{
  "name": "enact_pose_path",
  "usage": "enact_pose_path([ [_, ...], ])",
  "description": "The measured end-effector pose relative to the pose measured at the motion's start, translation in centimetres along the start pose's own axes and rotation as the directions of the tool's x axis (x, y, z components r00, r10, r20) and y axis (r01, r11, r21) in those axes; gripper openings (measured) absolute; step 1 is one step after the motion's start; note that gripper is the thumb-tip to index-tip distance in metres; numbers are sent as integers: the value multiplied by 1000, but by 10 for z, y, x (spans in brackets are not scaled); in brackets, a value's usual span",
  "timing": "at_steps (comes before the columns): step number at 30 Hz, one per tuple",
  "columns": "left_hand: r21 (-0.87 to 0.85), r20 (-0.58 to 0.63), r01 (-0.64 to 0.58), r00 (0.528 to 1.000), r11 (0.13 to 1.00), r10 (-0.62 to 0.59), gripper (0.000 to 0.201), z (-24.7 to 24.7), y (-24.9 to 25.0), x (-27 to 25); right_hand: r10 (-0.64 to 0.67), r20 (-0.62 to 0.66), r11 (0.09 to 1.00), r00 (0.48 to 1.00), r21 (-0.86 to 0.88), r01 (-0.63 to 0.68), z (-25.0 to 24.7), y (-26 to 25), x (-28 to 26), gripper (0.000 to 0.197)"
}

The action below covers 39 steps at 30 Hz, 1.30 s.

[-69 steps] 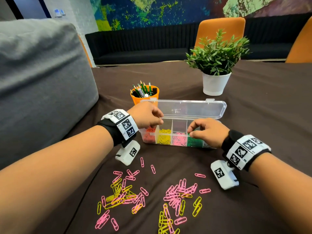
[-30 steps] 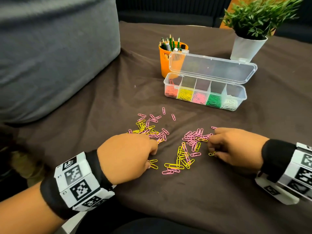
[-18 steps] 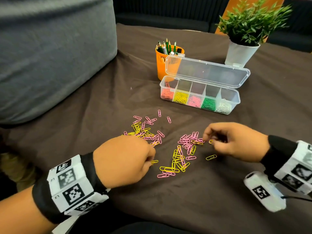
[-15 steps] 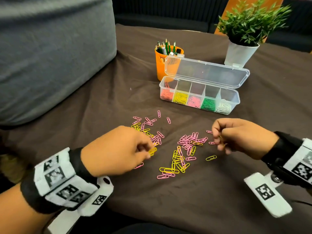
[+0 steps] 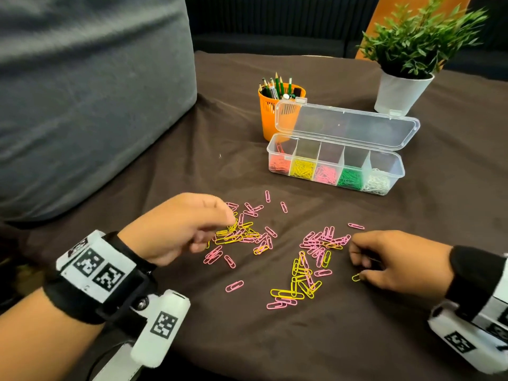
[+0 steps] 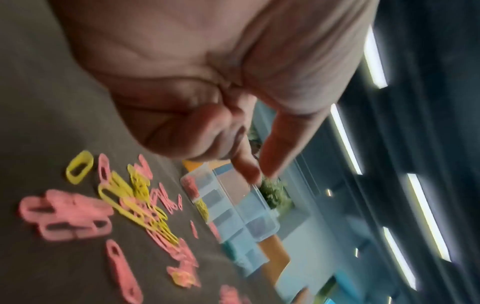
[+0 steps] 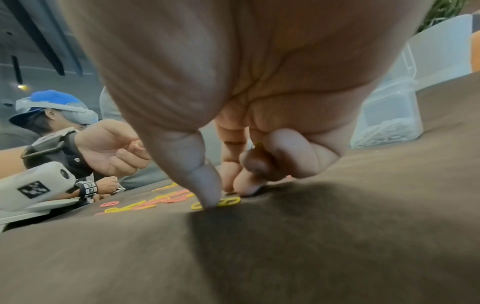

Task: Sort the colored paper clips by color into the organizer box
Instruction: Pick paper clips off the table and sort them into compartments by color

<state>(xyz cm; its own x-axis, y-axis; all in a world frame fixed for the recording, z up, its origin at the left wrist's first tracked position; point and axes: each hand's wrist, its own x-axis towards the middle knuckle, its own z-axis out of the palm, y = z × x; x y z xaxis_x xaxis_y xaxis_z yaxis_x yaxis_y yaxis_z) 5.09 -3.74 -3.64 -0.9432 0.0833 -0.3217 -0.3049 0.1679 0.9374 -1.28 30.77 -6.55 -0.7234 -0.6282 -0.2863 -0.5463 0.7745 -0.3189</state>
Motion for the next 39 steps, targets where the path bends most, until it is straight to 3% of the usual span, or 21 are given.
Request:
enact_pose_path([
  [1, 280, 21, -47, 999, 959, 43, 12, 4, 1, 1, 0, 14, 1000, 1000, 1, 0, 0, 1, 0, 11],
  [2, 526, 57, -95, 995, 845, 77, 10, 9, 1, 2, -7, 25, 1000, 1000, -11, 7, 1, 1, 0, 10],
  [4, 800, 136, -166, 986, 577, 95, 4, 17, 3, 7, -7, 39, 999, 999, -36, 8, 4, -1, 0, 5],
  [8, 927, 222, -236, 972, 292, 81, 23, 32, 3, 15, 55, 64, 997, 996, 41, -57, -2, -1, -1, 7],
  [10, 948, 241, -257, 965, 185, 107, 26, 39, 3, 20, 31, 70, 953, 997, 298, -51, -6, -3, -1, 7],
  [11, 956, 235, -252, 965, 151, 119, 24, 41, 3, 22, 16, 43, 866, 999, 499, -36, -8, -6, 0, 11],
  [12, 959, 234, -250, 964, 130, 129, 21, 42, 3, 23, 28, 7, 713, 1000, 700, -25, -8, -7, 1, 15],
  [14, 959, 250, -262, 961, 105, 121, 14, 40, 2, 26, 127, 19, 302, 992, 952, -57, -8, -4, 5, 26],
  [16, 958, 253, -264, 962, 111, 97, 12, 35, 1, 27, 168, 93, -20, 981, 996, -91, -10, -2, 8, 27],
  [18, 967, 218, -229, 971, 109, 101, 14, 31, -1, 26, 178, 143, -163, 973, 980, -114, -13, -5, 10, 10],
  [19, 974, 193, -205, 974, 96, 118, 14, 29, -1, 26, 203, 159, -141, 966, 981, -132, -12, -6, 12, 7],
  [20, 980, 170, -183, 976, 81, 138, 14, 28, -1, 25, 235, 153, -43, 960, 988, -147, -10, -7, 14, 10],
  [21, 982, 159, -172, 975, 74, 156, 14, 28, -2, 25, 254, 117, 125, 960, 980, -152, -7, -8, 17, 13],
  [22, 981, 160, -175, 973, 80, 167, 14, 28, -3, 25, 241, 64, 352, 968, 924, -149, -5, -11, 18, 12],
  [24, 971, 190, -208, 970, 114, 153, 12, 29, -5, 24, 125, 2, 777, 992, 622, -99, -4, -15, 20, 6],
  [25, 965, 209, -227, 968, 130, 138, 13, 31, -5, 23, 79, 6, 900, 997, 430, -74, -4, -15, 20, 8],
  [26, 962, 221, -238, 967, 135, 126, 16, 32, -6, 22, 55, 21, 963, 998, 262, -59, -5, -15, 20, 11],
  [29, 968, 220, -232, 968, 95, 124, 21, 33, -8, 22, 74, 22, 997, 997, -12, -73, -9, -18, 17, 18],
  [33, 980, 179, -189, 973, 56, 144, 27, 32, -9, 25, 54, -13, 995, 998, -82, -55, -9, -22, 13, 12],
  [37, 980, 180, -191, 971, 58, 157, 26, 31, -9, 24, 14, -24, 994, 1000, -108, -16, -5, -25, 14, 28],
  [39, 978, 184, -196, 971, 69, 154, 25, 30, -9, 23, 12, -16, 992, 1000, -129, -14, -4, -25, 14, 19],
])
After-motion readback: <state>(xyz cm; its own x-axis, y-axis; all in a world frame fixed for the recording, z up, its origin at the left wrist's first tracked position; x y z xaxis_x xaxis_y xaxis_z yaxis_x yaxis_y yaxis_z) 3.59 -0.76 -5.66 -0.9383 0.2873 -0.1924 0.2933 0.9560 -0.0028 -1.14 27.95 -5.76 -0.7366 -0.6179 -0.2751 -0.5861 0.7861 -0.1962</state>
